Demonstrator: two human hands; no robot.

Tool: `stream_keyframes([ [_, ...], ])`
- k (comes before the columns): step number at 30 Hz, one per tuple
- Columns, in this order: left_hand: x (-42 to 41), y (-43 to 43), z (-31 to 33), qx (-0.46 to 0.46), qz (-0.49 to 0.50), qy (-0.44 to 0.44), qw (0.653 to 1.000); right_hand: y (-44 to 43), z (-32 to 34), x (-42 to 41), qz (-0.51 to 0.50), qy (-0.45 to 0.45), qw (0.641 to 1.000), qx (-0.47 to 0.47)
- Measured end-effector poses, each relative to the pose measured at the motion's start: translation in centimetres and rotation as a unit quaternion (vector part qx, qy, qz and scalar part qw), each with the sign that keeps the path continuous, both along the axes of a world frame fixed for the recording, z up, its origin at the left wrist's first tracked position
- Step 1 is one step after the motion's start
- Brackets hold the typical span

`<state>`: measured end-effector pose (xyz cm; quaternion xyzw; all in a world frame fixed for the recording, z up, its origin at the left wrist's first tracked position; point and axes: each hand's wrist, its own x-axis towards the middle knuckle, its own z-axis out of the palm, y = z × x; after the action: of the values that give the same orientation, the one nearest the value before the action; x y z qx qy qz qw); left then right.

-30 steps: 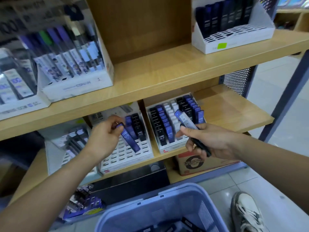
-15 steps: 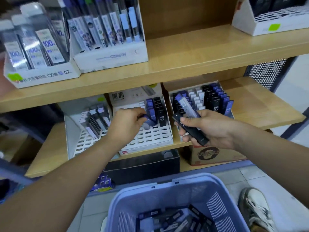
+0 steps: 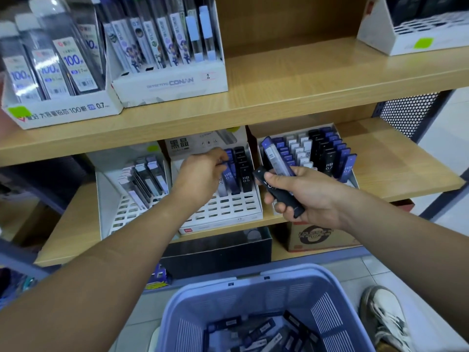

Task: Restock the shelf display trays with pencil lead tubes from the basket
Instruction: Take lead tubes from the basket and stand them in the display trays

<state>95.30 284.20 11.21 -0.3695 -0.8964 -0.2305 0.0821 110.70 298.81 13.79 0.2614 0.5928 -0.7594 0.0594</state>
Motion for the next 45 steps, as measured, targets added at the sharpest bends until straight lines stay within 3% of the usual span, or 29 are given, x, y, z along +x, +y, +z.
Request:
stream_keyframes([
  [7,-0.1,0.4,-0.6,-0.044,-0.040,0.017,0.998,0.4,-0.3,-0.1,0.008,0.001,1.000,-0.007],
  [13,-0.4,1.0,-1.3,0.002,0.002,0.036,0.999,1.1,-0.3,0.5,0.011,-0.002,0.998,-0.066],
  [18,-0.6,1.0,-0.9,-0.040,-0.015,0.049,0.998,1.0,-0.4,0.3,0.005,0.012,0.995,-0.095],
  [20,0.2,1.1,0.1,0.014,-0.003,-0.016,1.000,0.7,-0.5,0.3,0.019,0.012,0.995,-0.092],
  [21,0.9,1.1,1.0,0.071,0.003,-0.111,0.991,0.5,-0.5,0.2,0.024,0.014,0.995,-0.095],
  [22,1.7,1.0,1.9,0.138,-0.004,-0.247,0.959,0.4,-0.4,0.2,0.027,0.017,0.995,-0.100],
  [23,2.5,0.9,2.9,0.189,-0.026,-0.384,0.904,0.2,-0.4,0.2,0.027,0.020,0.994,-0.105],
  [24,3.2,0.6,3.6,0.213,-0.056,-0.480,0.849,0.0,-0.3,0.2,0.024,0.022,0.993,-0.111],
  [25,3.6,0.2,4.0,0.207,-0.089,-0.522,0.823,-0.1,-0.2,0.1,0.024,0.024,0.992,-0.119],
  [27,4.0,-0.6,4.2,0.186,-0.127,-0.526,0.820,-0.4,-0.2,0.2,0.038,0.027,0.990,-0.130],
  [36,2.9,-3.4,5.0,0.201,-0.090,-0.465,0.858,0.4,0.0,0.7,0.069,0.025,0.992,-0.100],
  [39,3.1,-3.9,5.2,0.202,-0.084,-0.480,0.849,0.2,0.0,0.6,0.046,0.036,0.994,-0.096],
  [43,3.6,-4.4,5.3,0.195,-0.078,-0.533,0.820,-1.1,-0.7,0.0,0.015,0.043,0.999,-0.012],
  [45,3.6,-4.7,5.2,0.176,-0.054,-0.534,0.825,-1.9,-1.2,-0.3,0.020,0.042,0.997,0.063],
])
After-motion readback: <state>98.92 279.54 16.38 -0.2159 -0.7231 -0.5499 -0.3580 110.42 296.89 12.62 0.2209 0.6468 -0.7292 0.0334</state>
